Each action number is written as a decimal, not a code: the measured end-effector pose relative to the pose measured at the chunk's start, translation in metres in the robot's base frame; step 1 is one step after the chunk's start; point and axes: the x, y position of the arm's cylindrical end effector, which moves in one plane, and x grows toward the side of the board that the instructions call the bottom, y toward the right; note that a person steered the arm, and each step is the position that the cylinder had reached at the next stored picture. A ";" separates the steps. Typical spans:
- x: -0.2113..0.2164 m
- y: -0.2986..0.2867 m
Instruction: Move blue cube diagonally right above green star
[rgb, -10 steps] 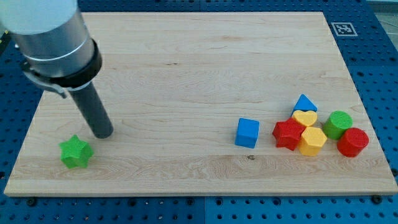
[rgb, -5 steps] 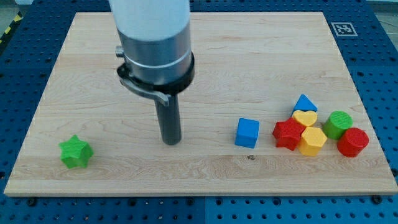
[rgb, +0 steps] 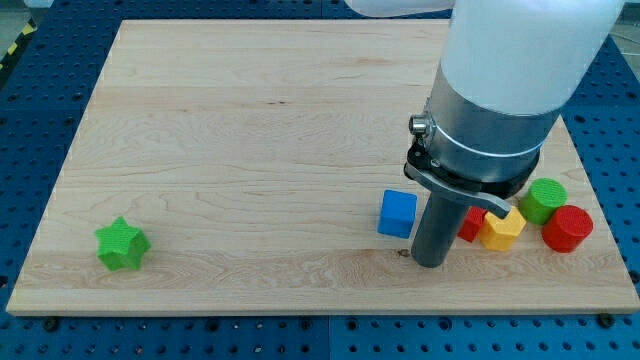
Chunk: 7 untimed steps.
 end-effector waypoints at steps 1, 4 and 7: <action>-0.014 0.000; -0.023 -0.005; -0.038 -0.012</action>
